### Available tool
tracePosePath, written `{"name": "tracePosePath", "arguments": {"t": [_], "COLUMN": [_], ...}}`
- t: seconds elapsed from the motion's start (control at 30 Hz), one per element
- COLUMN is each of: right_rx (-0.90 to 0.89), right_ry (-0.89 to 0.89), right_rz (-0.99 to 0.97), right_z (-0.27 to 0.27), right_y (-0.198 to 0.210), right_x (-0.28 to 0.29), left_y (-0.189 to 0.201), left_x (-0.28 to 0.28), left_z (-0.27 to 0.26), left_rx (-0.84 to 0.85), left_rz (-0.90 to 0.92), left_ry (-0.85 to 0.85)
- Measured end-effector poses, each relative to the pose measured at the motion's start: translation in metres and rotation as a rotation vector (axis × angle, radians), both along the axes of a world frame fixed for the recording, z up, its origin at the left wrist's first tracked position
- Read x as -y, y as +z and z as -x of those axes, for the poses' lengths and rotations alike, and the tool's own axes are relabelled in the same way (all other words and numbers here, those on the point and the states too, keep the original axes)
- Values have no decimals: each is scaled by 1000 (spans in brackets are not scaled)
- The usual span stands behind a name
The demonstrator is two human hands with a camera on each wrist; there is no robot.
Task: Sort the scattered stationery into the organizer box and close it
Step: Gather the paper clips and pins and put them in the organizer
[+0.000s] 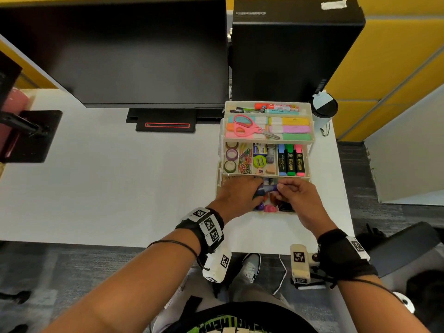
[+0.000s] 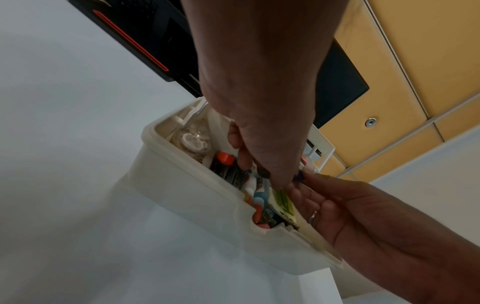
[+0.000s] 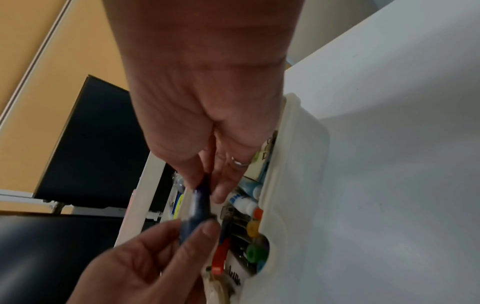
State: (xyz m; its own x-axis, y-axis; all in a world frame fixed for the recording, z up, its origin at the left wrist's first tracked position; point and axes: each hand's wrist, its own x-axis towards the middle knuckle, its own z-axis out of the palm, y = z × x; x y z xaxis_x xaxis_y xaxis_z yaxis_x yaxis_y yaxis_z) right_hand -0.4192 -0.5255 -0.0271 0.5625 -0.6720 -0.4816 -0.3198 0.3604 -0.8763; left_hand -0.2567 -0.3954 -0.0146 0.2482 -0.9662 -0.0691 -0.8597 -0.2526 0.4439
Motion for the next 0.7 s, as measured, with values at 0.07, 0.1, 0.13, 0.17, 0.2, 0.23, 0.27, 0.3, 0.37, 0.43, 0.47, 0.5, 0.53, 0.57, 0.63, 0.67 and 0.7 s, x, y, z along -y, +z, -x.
{"name": "tracePosePath", "arguments": {"t": [0.07, 0.1, 0.13, 0.17, 0.2, 0.23, 0.27, 0.3, 0.37, 0.43, 0.47, 0.5, 0.53, 0.57, 0.63, 0.67, 0.7], "right_rx": [37, 50, 64, 78, 92, 95, 85, 56, -37, -154, -195, -206, -199, -217, -329, -391, -444], "right_ry": [-9, 13, 47, 81, 100, 106, 107, 114, 194, 327, 391, 452, 513, 581, 711, 761, 805], "right_rz": [-13, -26, -53, -85, -116, -130, -123, -81, 110, 394, 524, 623, 681, 726, 815, 838, 850], "right_z": [1, 1, -1, -2, -3, -4, -5, -5, -6, -5, -5, -5, -6, -8, -14, -17, -20], "right_y": [4, 6, 7, 7, 7, 7, 8, 8, 10, 12, 14, 16, 19, 20, 19, 18, 18], "right_x": [-3, -7, -13, -18, -23, -26, -26, -26, -22, -17, -15, -12, -10, -6, 0, 1, 2], "left_y": [4, 5, 5, 5, 4, 2, 0, -2, -3, -1, 0, 1, 1, 0, -4, -5, -6], "left_x": [2, 4, 5, 6, 6, 7, 6, 5, 2, -1, -2, -4, -5, -6, -8, -9, -10], "left_z": [3, 6, 9, 12, 16, 19, 20, 20, 16, 11, 8, 6, 4, 2, -2, -4, -6], "left_rx": [-43, -72, -110, -140, -154, -151, -155, -170, -216, -283, -320, -349, -364, -350, -278, -242, -218], "left_rz": [22, 33, 46, 51, 57, 46, 35, 15, -7, -17, -14, -18, -23, -36, -64, -72, -79], "left_ry": [37, 64, 89, 106, 112, 112, 110, 106, 74, 36, 31, 43, 60, 87, 143, 164, 181]}}
